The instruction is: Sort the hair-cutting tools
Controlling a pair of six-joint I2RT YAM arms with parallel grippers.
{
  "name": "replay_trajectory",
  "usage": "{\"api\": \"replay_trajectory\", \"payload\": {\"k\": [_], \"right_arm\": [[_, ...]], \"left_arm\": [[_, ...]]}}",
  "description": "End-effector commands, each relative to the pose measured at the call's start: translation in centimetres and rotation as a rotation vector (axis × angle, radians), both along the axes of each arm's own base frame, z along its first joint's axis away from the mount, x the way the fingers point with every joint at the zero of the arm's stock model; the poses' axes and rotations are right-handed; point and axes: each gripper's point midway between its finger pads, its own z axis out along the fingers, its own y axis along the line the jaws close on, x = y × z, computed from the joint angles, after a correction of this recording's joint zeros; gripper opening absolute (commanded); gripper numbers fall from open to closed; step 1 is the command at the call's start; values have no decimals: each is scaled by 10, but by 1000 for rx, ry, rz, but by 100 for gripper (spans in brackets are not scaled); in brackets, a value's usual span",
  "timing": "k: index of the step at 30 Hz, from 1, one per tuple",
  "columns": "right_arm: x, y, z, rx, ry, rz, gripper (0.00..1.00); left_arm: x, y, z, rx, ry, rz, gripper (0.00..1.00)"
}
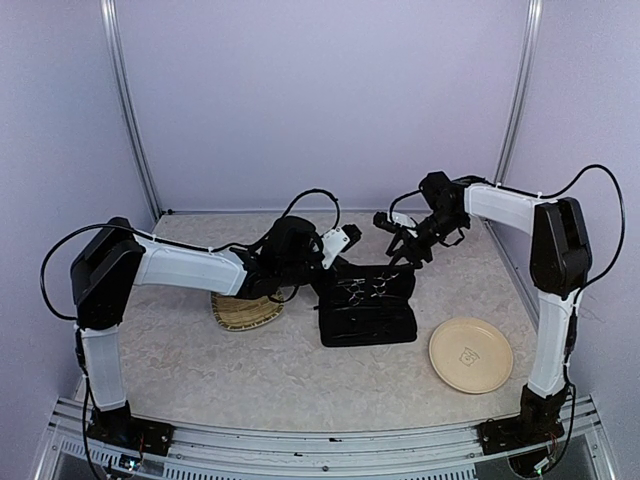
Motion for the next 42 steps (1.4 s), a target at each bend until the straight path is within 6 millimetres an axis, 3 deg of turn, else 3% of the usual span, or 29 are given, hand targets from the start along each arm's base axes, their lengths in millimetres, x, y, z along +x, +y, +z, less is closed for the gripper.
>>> {"api": "replay_trajectory", "payload": {"k": [1,9,15,19,22,24,28,31,34,37,40,42], "right_arm": [[-21,11,-4,4,66,71,53],[-42,20,-8,21,115,135,53],[-53,26,-11,17,161,165,49],[-61,28,-5,25,157,176,47],[-77,28,-6,13,169,181,47],[-94,27,-4,5,156,197,47],[-132,29,-20,-51,150,234,48],[-160,30,-41,-115,174,267,48],[-171,33,-56,-150,172,279,49],[-165,36,-64,-174,165,261,49],[-160,39,-53,-172,150,256,48],[-158,40,-40,-157,117,257,48]], "left_arm": [[11,-11,27,-69,-87,-10,0],[12,-3,10,-33,-75,17,0],[7,0,9,-28,-75,30,0],[-2,2,4,6,-37,42,13],[-25,2,13,30,9,53,29],[-51,3,23,42,16,40,36],[-91,17,53,-31,64,27,44],[-99,37,60,-95,116,45,46],[-86,55,33,-91,212,101,47],[-69,66,-8,-49,353,139,47],[-65,64,-36,-4,423,126,46],[-65,63,-42,3,443,114,45]]}}
